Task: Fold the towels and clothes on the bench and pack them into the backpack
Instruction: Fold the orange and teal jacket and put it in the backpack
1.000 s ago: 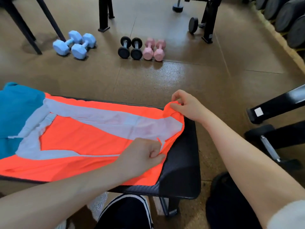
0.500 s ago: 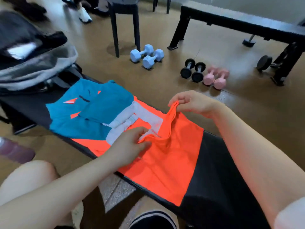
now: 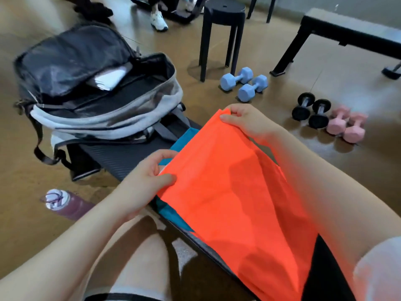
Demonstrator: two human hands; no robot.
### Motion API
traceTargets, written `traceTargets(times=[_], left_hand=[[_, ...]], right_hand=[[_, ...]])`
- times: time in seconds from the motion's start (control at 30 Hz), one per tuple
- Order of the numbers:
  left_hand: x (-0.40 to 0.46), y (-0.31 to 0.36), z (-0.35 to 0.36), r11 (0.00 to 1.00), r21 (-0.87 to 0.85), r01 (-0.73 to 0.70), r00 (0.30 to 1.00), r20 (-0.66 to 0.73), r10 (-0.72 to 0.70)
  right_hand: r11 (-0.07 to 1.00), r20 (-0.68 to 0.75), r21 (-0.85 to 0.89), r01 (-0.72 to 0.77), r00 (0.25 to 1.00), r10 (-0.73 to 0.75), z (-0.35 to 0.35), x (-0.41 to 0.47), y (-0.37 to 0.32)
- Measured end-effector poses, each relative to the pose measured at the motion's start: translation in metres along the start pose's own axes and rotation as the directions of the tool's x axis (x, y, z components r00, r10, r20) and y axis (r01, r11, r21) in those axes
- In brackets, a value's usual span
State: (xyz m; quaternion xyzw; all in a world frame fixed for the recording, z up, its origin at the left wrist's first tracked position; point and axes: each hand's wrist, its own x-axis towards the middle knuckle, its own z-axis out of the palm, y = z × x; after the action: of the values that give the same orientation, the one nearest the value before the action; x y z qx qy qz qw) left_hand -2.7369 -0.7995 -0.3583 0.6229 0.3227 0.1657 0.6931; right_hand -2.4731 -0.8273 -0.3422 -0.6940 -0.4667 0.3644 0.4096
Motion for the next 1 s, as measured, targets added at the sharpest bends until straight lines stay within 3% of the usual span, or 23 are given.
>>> traceTargets(times=[0.07, 0.1, 0.2, 0.3, 0.4, 0.47, 0.53, 0.57, 0.63, 0.67, 0.7, 0.73, 0.8, 0.87, 0.9, 1.0], left_hand=[[0.013, -0.008, -0.034, 0.995, 0.086, 0.054, 0.996, -0.077, -0.047], [0.02, -0.015, -0.048, 0.974, 0.208, 0.09, 0.991, -0.118, -0.066], [0.033, -0.039, -0.066, 0.791, 0.584, 0.182, 0.975, -0.212, -0.067], [0.034, -0.051, -0.063, 0.778, 0.62, 0.102, 0.97, -0.234, 0.059], [0.033, -0.047, -0.065, 0.829, 0.557, -0.05, 0.97, -0.17, 0.173], [0.036, -0.043, -0.07, 0.848, 0.526, -0.063, 0.976, -0.143, 0.161], [0.038, -0.042, -0.072, 0.804, 0.594, 0.019, 0.989, -0.127, 0.07], [0.038, -0.042, -0.072, 0.735, 0.673, 0.082, 0.991, -0.131, 0.01], [0.037, -0.04, -0.07, 0.443, 0.877, 0.185, 0.979, -0.202, -0.009], [0.036, -0.037, -0.067, 0.321, 0.929, 0.182, 0.974, -0.215, 0.071], [0.036, -0.035, -0.061, 0.272, 0.955, 0.119, 0.968, -0.173, 0.183], [0.038, -0.035, -0.051, 0.275, 0.961, -0.001, 0.951, -0.085, 0.297], [0.044, -0.039, -0.024, 0.262, 0.932, -0.249, 0.896, 0.119, 0.429], [0.046, -0.05, 0.002, 0.25, 0.924, -0.29, 0.924, 0.202, 0.323], [0.045, -0.059, 0.01, 0.245, 0.935, -0.255, 0.951, 0.197, 0.238], [0.041, -0.075, 0.016, 0.196, 0.959, -0.205, 0.975, 0.182, 0.127]], right_hand=[[0.998, -0.023, -0.054, -0.021, 1.0, 0.02, 0.022, 0.029, 0.0], [0.994, -0.028, -0.103, -0.043, 0.999, 0.041, 0.034, 0.041, 0.004], [0.973, -0.061, -0.19, -0.133, 0.991, 0.123, 0.066, 0.061, 0.027], [0.974, -0.11, -0.153, -0.169, 0.982, 0.153, 0.074, 0.065, 0.034], [0.987, -0.228, -0.124, -0.106, 0.971, 0.075, 0.065, 0.067, 0.03], [0.986, -0.287, -0.156, -0.059, 0.958, 0.012, 0.062, 0.068, 0.031], [0.973, -0.272, -0.221, -0.066, 0.962, 0.004, 0.065, 0.069, 0.04], [0.958, -0.263, -0.273, -0.086, 0.965, 0.012, 0.068, 0.069, 0.045], [0.915, -0.32, -0.385, -0.117, 0.947, -0.013, 0.075, 0.062, 0.047], [0.889, -0.365, -0.449, -0.089, 0.926, -0.091, 0.076, 0.055, 0.045], [0.855, -0.379, -0.519, -0.004, 0.897, -0.226, 0.077, 0.045, 0.04], [0.805, -0.328, -0.581, 0.119, 0.871, -0.365, 0.077, 0.032, 0.036], [0.642, -0.053, -0.689, 0.336, 0.861, -0.506, 0.081, 0.002, 0.04], [0.436, 0.23, -0.794, 0.423, 0.874, -0.428, 0.085, -0.025, 0.061], [0.371, 0.297, -0.826, 0.423, 0.888, -0.35, 0.084, -0.033, 0.072], [0.321, 0.373, -0.852, 0.413, 0.91, -0.182, 0.07, -0.033, 0.087]])
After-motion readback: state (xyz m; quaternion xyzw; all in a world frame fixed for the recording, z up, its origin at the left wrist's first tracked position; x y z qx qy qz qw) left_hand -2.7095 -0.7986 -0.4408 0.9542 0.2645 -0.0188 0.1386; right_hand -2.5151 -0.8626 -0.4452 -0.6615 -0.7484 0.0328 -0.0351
